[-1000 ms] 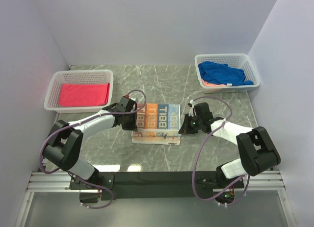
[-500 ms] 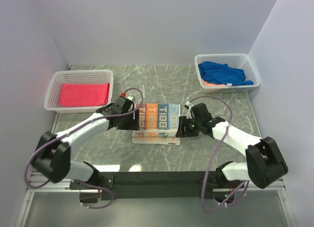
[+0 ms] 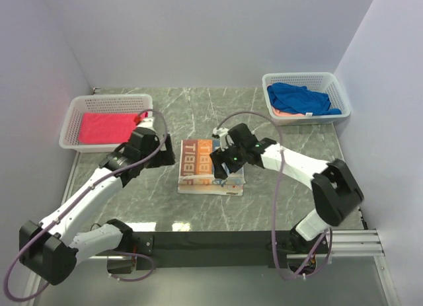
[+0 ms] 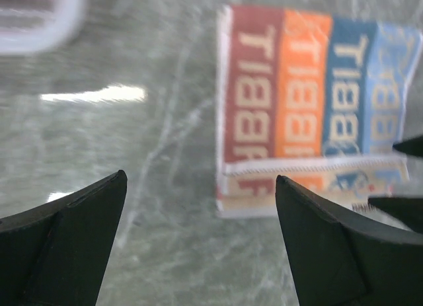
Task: Fold and stack the towels
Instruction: Fold the towel
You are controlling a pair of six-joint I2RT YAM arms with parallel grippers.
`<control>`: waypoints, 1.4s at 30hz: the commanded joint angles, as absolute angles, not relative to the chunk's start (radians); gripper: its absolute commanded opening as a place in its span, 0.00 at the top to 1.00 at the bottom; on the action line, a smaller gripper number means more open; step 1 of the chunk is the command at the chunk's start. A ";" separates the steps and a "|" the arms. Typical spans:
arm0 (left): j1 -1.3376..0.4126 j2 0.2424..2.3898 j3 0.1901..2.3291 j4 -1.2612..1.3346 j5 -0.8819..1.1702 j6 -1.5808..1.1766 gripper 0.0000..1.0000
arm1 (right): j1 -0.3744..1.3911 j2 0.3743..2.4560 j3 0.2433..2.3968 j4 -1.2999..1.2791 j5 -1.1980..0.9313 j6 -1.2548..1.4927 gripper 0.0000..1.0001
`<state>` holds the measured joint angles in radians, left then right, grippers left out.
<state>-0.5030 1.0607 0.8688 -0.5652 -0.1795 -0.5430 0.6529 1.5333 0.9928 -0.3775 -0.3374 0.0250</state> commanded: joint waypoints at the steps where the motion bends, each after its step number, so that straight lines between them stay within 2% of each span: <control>1: -0.427 0.991 0.839 -0.554 -0.275 -0.515 0.01 | 0.680 1.630 1.096 -0.387 -0.379 -0.090 0.18; 10: -0.365 0.864 0.732 -0.442 -0.313 -0.497 0.01 | 0.718 1.804 1.196 -0.394 -0.423 -0.155 0.17; 20: -0.347 0.853 0.733 -0.433 -0.318 -0.477 0.01 | 0.776 1.835 1.207 -0.443 -0.452 -0.183 0.19; 36: -0.342 0.856 0.730 -0.436 -0.311 -0.474 0.01 | 0.874 1.709 1.129 -0.486 -0.391 -0.138 0.32; 42: -0.342 0.862 0.730 -0.437 -0.304 -0.472 0.01 | 0.907 1.704 1.095 -0.479 -0.399 -0.095 0.41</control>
<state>-0.3473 0.8719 0.7254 -0.4690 -0.3042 -0.4904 0.8925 1.7359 1.1172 -0.4759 -0.4038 -0.1268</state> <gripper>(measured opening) 0.995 0.598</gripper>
